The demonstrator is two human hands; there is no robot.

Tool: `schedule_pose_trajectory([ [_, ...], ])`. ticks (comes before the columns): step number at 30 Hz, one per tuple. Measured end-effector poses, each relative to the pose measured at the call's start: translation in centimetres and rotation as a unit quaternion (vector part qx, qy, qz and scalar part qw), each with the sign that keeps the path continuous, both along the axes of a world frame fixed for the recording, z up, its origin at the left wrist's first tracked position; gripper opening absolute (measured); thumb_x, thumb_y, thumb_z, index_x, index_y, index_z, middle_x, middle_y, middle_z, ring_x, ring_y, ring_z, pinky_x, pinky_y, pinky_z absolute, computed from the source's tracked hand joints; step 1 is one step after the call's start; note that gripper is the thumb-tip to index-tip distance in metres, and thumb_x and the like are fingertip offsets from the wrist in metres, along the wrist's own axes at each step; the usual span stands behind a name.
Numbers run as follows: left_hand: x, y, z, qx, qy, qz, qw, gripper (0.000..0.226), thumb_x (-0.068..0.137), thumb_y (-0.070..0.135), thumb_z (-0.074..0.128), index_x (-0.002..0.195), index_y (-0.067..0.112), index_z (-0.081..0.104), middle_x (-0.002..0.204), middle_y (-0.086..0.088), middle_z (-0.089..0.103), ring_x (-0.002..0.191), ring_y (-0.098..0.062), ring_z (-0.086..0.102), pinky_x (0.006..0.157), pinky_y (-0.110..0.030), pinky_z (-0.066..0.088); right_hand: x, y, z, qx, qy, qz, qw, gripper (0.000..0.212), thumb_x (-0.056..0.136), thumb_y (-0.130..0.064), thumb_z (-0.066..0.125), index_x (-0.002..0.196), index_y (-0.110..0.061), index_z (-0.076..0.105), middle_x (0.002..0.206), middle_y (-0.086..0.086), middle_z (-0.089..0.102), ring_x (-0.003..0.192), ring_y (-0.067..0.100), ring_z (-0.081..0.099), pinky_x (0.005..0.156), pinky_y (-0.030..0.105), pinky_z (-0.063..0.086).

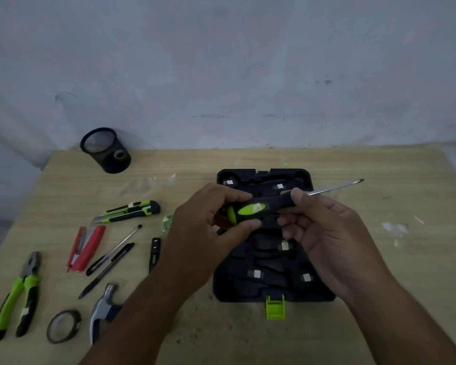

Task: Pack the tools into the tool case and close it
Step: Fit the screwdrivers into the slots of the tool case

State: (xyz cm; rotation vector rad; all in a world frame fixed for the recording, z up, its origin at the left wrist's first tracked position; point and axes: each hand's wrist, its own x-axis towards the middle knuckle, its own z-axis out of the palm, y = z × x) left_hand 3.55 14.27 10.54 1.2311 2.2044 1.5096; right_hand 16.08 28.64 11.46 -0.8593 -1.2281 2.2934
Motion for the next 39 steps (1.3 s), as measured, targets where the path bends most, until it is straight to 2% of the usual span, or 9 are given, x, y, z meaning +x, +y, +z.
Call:
schedule_pose_trajectory([
  [4, 0.8, 1.7, -0.4, -0.001, -0.045, -0.018, 0.999, 0.032, 0.075, 0.037, 0.077, 0.102, 0.025, 0.066, 0.099, 0.013, 0.063, 0.093, -0.009, 0.064, 0.070, -0.023, 0.053, 0.0, 1.5, -0.4, 0.018, -0.009, -0.028, 0.999, 0.028, 0.084, -0.022, 0.065, 0.097, 0.002, 0.070, 0.076, 0.016, 0.062, 0.065, 0.020, 0.057, 0.052, 0.029, 0.045],
  [9, 2.5, 3.1, -1.4, 0.015, -0.274, -0.052, 0.960, 0.031, 0.071, 0.027, 0.086, 0.095, 0.022, 0.068, 0.089, -0.007, 0.071, 0.083, -0.028, 0.069, 0.068, -0.042, 0.059, -0.8, 3.0, -0.7, 0.054, -0.033, -0.042, 0.997, 0.024, 0.081, -0.027, 0.067, 0.090, -0.007, 0.075, 0.077, 0.012, 0.068, 0.067, 0.021, 0.062, 0.056, 0.031, 0.052],
  [12, 3.3, 3.8, -2.0, 0.025, -0.338, -0.048, 0.939, 0.033, 0.066, 0.022, 0.089, 0.091, 0.020, 0.067, 0.088, -0.006, 0.071, 0.082, -0.023, 0.070, 0.070, -0.032, 0.058, -1.4, 3.6, -0.5, 0.075, -0.051, -0.029, 0.995, 0.027, 0.078, -0.030, 0.070, 0.092, -0.007, 0.076, 0.077, 0.006, 0.072, 0.069, 0.016, 0.067, 0.062, 0.029, 0.054],
  [15, 3.5, 4.4, -2.5, 0.031, -0.384, -0.038, 0.922, 0.037, 0.059, 0.025, 0.091, 0.086, 0.020, 0.067, 0.080, -0.003, 0.069, 0.077, -0.021, 0.068, 0.070, -0.037, 0.060, -1.9, 4.0, -0.6, 0.085, -0.053, -0.017, 0.995, 0.025, 0.078, -0.029, 0.071, 0.090, -0.008, 0.077, 0.078, 0.006, 0.074, 0.069, 0.016, 0.068, 0.065, 0.029, 0.054],
  [21, 3.2, 5.6, -3.2, 0.029, -0.395, -0.040, 0.917, 0.030, 0.061, 0.018, 0.089, 0.078, 0.020, 0.065, 0.073, -0.006, 0.065, 0.070, -0.025, 0.066, 0.070, -0.044, 0.059, -2.4, 4.9, -1.3, 0.084, -0.064, -0.011, 0.994, 0.030, 0.076, -0.033, 0.073, 0.089, -0.007, 0.076, 0.080, 0.009, 0.075, 0.071, 0.019, 0.069, 0.068, 0.032, 0.054],
  [25, 2.9, 6.1, -4.6, 0.022, -0.408, -0.028, 0.912, 0.033, 0.061, 0.015, 0.090, 0.081, 0.020, 0.064, 0.077, -0.007, 0.066, 0.072, -0.022, 0.065, 0.070, -0.038, 0.059, -2.5, 5.5, -2.6, 0.094, -0.076, -0.011, 0.993, 0.034, 0.075, -0.037, 0.075, 0.092, -0.007, 0.076, 0.087, 0.014, 0.073, 0.078, 0.025, 0.066, 0.078, 0.043, 0.054],
  [29, 2.8, 6.1, -6.5, -0.004, -0.392, -0.033, 0.919, 0.033, 0.072, 0.006, 0.082, 0.096, 0.017, 0.064, 0.086, 0.000, 0.070, 0.081, -0.018, 0.068, 0.073, -0.031, 0.058, -1.4, 6.3, -4.4, 0.103, -0.090, -0.006, 0.991, 0.030, 0.076, -0.032, 0.074, 0.090, -0.006, 0.075, 0.074, 0.016, 0.065, 0.058, 0.023, 0.051, 0.056, 0.032, 0.045],
  [33, 2.5, 5.4, -8.4, -0.101, -0.326, -0.070, 0.937, 0.025, 0.082, 0.011, 0.076, 0.103, 0.023, 0.069, 0.092, 0.001, 0.072, 0.084, -0.020, 0.069, 0.071, -0.035, 0.060, 1.7, 6.7, -6.8, 0.042, -0.104, 0.001, 0.994, 0.022, 0.073, -0.024, 0.074, 0.084, -0.004, 0.074, 0.076, 0.017, 0.064, 0.063, 0.022, 0.056, 0.055, 0.028, 0.048],
  [39, 2.2, 5.3, -11.0, -0.162, -0.271, -0.064, 0.947, 0.027, 0.082, 0.014, 0.076, 0.103, 0.030, 0.070, 0.086, 0.003, 0.070, 0.072, -0.019, 0.067, 0.063, -0.021, 0.054, 3.9, 5.7, -10.2, -0.068, -0.134, -0.054, 0.987, 0.027, 0.075, -0.012, 0.069, 0.095, 0.005, 0.069, 0.081, 0.014, 0.069, 0.064, 0.017, 0.066, 0.052, 0.022, 0.054],
])
